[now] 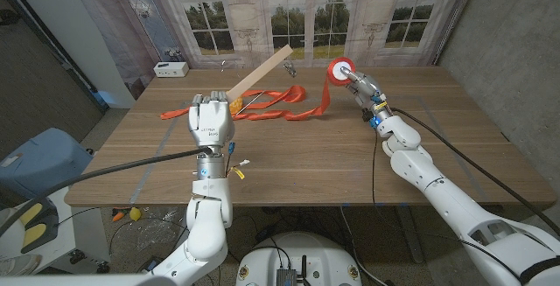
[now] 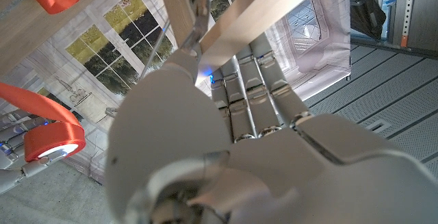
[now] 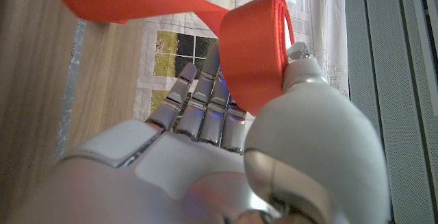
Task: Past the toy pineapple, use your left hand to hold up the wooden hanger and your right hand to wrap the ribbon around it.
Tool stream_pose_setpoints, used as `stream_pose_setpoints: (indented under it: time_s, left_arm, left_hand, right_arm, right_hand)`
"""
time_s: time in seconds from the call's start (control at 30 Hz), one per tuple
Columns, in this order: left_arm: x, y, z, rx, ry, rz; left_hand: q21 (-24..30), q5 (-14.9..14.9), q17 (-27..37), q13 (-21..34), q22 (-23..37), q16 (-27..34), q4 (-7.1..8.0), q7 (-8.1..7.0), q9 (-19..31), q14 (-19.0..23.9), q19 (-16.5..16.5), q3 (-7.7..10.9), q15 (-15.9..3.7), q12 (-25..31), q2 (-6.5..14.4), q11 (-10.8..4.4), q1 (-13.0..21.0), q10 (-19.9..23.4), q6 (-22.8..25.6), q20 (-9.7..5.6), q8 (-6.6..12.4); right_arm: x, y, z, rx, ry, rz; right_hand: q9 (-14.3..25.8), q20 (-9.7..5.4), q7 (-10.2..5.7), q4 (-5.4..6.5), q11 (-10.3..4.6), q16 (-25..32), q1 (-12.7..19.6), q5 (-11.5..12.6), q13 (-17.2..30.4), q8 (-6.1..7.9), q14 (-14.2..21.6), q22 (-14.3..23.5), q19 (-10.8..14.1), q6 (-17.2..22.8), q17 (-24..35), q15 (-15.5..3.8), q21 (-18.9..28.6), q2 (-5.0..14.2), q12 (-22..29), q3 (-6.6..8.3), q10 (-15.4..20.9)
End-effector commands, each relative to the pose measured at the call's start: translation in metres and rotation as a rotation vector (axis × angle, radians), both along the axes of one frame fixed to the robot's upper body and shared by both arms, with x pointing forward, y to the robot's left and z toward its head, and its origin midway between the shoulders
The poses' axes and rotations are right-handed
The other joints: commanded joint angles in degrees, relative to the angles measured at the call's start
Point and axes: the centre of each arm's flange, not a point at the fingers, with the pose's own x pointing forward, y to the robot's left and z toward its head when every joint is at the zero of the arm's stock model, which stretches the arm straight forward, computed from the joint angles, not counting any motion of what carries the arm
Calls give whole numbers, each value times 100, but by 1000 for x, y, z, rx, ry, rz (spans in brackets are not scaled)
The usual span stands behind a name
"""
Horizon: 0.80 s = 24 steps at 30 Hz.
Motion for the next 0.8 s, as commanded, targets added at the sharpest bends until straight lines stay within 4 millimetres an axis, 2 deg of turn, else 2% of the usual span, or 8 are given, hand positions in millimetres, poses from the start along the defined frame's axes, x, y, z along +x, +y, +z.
stream_pose_setpoints:
  time_s: [0.03, 0.47, 0.8]
  left_arm:
    - [8, -2, -3, 3, 17, -50]
    - [22, -12, -6, 27, 85, -113]
    - [28, -18, -3, 37, 148, -153]
  left_hand:
    - [35, 43, 25, 10, 3, -10, 33, -789, 1662, 928, 3, 106, -1428, 16, 82, -999, -21, 1015, 829, -549, 158]
    - [53, 46, 55, 11, 1, -45, 27, -801, 1654, 939, 1, 117, -1429, -5, 79, -991, -22, 1029, 842, -543, 160]
    - [69, 48, 84, 21, -1, -70, 25, -777, 1652, 955, 0, 127, -1427, -21, 81, -962, -26, 1037, 852, -529, 164]
  right_arm:
    - [-11, 4, 30, 16, -55, -62]
    - [-30, 22, 76, -215, -112, -261]
    - [-45, 32, 96, -308, -160, -341]
  right_hand:
    - [33, 11, -511, 290, -275, -106, 166, 4, 922, -18, -24, -4, 62, 498, -54, -836, 53, 530, 58, 367, 255]
    - [60, -9, -496, 311, -272, -395, 133, -6, 911, -51, 46, -38, 165, 504, -236, -831, 162, 532, 108, 426, 207]
    - [99, -27, -486, 311, -293, -469, 131, -12, 930, -51, 121, -53, 207, 501, -273, -843, 213, 537, 153, 449, 201]
